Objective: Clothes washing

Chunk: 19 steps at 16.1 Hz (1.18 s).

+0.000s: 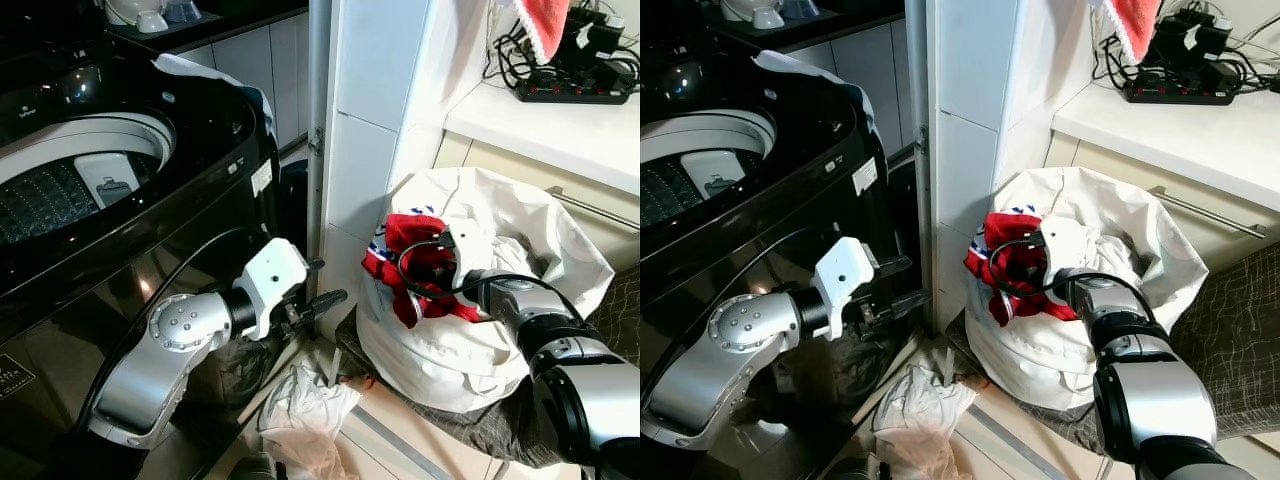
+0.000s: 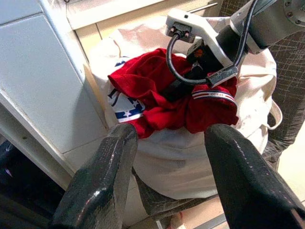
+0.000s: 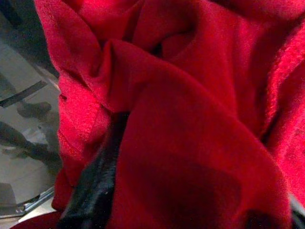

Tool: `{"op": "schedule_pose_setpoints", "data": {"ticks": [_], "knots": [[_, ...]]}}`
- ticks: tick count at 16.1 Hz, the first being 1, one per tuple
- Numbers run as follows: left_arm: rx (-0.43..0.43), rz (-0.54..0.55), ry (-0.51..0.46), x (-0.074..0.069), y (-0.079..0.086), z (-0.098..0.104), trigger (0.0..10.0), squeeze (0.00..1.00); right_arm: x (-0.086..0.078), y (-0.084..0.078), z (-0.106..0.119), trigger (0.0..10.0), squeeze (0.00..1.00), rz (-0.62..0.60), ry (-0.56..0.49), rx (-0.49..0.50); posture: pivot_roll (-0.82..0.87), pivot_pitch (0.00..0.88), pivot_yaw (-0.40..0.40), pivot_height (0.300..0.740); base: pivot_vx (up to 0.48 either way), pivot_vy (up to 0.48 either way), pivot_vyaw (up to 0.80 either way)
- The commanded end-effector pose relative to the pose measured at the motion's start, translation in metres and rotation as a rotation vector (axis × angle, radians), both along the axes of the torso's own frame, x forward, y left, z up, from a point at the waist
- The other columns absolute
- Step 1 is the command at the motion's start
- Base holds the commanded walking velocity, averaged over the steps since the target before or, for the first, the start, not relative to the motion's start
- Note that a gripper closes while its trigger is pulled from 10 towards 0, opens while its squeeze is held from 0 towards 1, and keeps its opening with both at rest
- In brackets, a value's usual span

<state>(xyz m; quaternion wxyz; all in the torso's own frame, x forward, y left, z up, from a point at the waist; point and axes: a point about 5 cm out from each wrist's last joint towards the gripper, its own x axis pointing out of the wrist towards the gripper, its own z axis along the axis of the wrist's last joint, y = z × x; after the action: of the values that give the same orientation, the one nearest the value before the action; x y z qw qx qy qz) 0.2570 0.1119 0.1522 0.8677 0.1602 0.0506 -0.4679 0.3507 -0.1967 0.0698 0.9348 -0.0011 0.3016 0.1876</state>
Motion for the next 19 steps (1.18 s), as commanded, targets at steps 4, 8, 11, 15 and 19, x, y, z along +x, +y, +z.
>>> {"op": "schedule_pose_setpoints", "data": {"ticks": [4,8,11,15,19], "knots": [[-0.004,0.013,-0.041,0.008,-0.001,0.005,10.0,0.0,0.01,-0.01,0.018,0.0,0.0,-0.043,-0.045,0.033,0.13,0.0,-0.001,0.74,0.0,0.0,0.0],[-0.003,0.044,-0.072,0.016,-0.002,0.004,10.0,0.0,0.026,-0.016,0.057,0.0,0.0,-0.053,-0.179,0.108,0.1,0.0,0.004,0.74,0.0,0.0,0.0],[0.038,0.142,-0.132,0.03,0.007,0.002,10.0,0.0,0.039,-0.019,0.114,0.0,0.0,0.0,-0.38,0.133,0.07,0.0,0.02,0.74,0.0,0.0,0.0],[-0.058,0.234,-0.222,0.045,0.014,0.027,10.0,0.0,0.034,-0.021,0.201,0.0,0.0,0.09,-0.634,0.096,0.06,0.0,0.026,0.74,0.0,0.0,0.0],[-0.289,0.206,-0.319,0.049,0.0,0.073,10.0,1.0,0.014,0.008,0.266,0.0,0.0,0.16,-0.75,0.397,0.06,0.0,-0.001,0.74,0.0,0.0,0.0]]}}
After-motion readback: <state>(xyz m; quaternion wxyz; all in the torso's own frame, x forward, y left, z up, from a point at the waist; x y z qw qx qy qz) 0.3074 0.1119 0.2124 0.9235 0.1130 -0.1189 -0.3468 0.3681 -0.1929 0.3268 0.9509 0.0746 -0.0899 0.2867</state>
